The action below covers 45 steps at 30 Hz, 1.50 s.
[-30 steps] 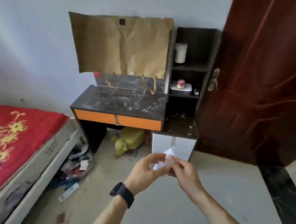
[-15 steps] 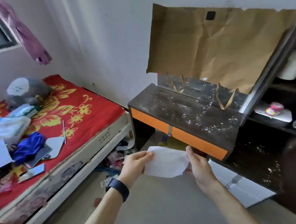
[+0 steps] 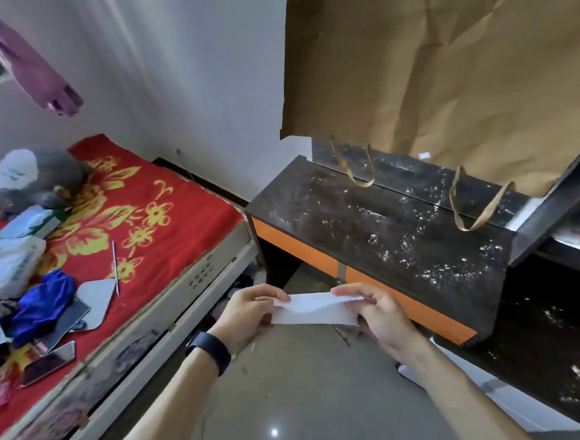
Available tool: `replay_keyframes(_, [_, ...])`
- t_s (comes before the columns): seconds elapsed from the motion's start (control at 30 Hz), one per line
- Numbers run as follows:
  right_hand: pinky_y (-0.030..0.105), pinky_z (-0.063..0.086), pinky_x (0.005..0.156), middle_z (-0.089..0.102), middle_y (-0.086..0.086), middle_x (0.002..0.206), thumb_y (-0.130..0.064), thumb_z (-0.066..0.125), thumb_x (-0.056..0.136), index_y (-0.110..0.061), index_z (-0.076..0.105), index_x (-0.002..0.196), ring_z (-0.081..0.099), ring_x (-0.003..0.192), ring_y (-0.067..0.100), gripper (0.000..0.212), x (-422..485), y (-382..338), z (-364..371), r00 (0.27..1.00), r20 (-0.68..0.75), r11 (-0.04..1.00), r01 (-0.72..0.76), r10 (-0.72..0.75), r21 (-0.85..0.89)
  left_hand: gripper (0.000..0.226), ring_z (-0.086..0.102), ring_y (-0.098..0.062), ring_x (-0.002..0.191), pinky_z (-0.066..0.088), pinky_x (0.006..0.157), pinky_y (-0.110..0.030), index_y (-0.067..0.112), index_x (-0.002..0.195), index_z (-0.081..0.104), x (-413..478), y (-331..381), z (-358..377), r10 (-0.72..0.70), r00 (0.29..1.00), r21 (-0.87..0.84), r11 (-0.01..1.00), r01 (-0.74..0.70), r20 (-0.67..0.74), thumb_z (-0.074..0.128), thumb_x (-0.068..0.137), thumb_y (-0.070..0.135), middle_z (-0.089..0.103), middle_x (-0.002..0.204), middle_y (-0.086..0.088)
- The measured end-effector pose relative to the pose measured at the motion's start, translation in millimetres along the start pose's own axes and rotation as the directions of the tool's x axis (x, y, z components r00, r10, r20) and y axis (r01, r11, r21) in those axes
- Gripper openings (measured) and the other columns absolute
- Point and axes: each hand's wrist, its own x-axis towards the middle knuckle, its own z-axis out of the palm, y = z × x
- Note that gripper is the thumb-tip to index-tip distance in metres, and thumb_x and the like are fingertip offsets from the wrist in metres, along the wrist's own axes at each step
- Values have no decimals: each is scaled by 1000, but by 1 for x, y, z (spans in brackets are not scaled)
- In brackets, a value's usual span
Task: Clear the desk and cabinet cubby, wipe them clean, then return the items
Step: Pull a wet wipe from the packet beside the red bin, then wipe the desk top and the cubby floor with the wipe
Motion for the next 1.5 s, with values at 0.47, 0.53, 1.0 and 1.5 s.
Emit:
replay_keyframes(0.47, [29,51,82,76,-9,89,-26,70,87,-22,80,88,66,86,8,10,166,-30,0,997,-69,907,-63,38,-417,12,64,-14,71,55,66,-25,13,90,78,199,19,-41,-38,989,-71,996,48,140,75,87,24,70,84,-4])
replay_keyframes(0.53, [34,56,85,75,-15,90,-16,69,88,-32,78,90,69,88,5,18,212,-25,15,988,-154,864,-83,7,-497,3,64,-14,76,57,69,-27,18,87,80,241,19,-60,0,993,-27,1000,4,121,77,85,19,69,85,-3])
replay_keyframes(1.0, [26,46,95,65,-5,124,-32,54,100,-29,53,135,59,115,15,35,543,-48,140,995,-90,600,-99,45,-794,28,62,-4,86,43,66,-17,22,113,65,420,-2,-128,-226,925,-54,974,220,-307,62,92,41,69,100,9])
replay_keyframes(1.5, [51,5,122,1,4,167,-47,15,105,-11,10,158,-1,154,18,65,526,70,137,995,2,36,6,-104,-999,96,-8,-19,152,7,122,-51,19,153,-14,484,-31,-176,75,971,931,277,-239,227,52,84,14,-17,162,4])
